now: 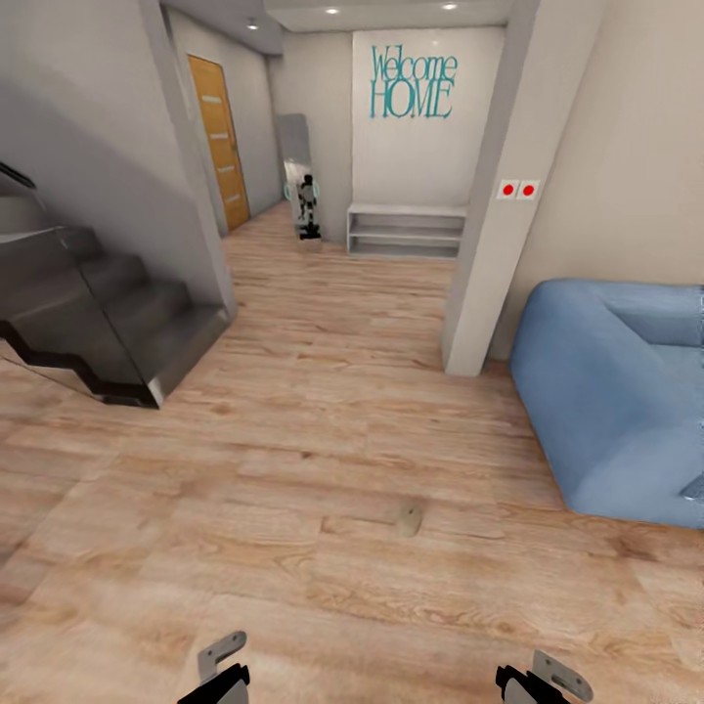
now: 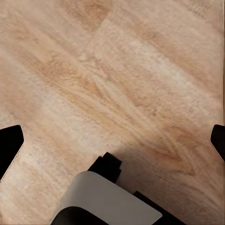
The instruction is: Place each of the two pumpkins and all three candles from the living room inside a cabinet in the living room (use any cabinet), then make sure every cabinet is closed, and position the cauldron so it is next to a table in the living room.
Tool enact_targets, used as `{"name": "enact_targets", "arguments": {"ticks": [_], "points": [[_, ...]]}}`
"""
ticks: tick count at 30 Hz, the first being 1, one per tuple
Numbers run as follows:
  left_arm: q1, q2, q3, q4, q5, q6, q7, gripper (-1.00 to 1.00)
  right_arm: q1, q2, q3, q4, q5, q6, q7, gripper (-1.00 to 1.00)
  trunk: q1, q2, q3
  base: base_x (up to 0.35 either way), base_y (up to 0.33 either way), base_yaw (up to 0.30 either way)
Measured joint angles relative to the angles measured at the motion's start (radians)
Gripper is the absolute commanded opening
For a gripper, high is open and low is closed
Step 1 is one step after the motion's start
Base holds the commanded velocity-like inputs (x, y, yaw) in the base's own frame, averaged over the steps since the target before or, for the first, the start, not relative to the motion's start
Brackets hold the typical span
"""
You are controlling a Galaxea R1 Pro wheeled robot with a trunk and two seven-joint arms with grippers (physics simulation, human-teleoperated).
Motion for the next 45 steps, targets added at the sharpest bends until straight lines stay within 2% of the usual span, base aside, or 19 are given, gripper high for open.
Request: {"name": "enact_targets", "arguments": {"ticks": [17,33,45], "points": [[0.000,0.001,0.000,0.000,0.000,0.000,0.000,1.00,0.000,0.000,0.000,0.000,0.000,0.000,0.000,1.00,0.000,0.000,-0.018,0.272,0.177,-0.203],[0.000,0.001,0.000,0.000,0.000,0.000,0.000,1.00,0.000,0.000,0.000,0.000,0.001,-0.001,0.000,1.00,0.000,0.000,-0.019,0.283,0.109,-0.009],[0.000,0.001,0.001,0.000,0.000,0.000,0.000,1.00,0.000,0.001,0.001,0.000,0.001,-0.001,-0.003,1.00,0.000,0.000,-0.019,0.284,0.012,0.000]]}}
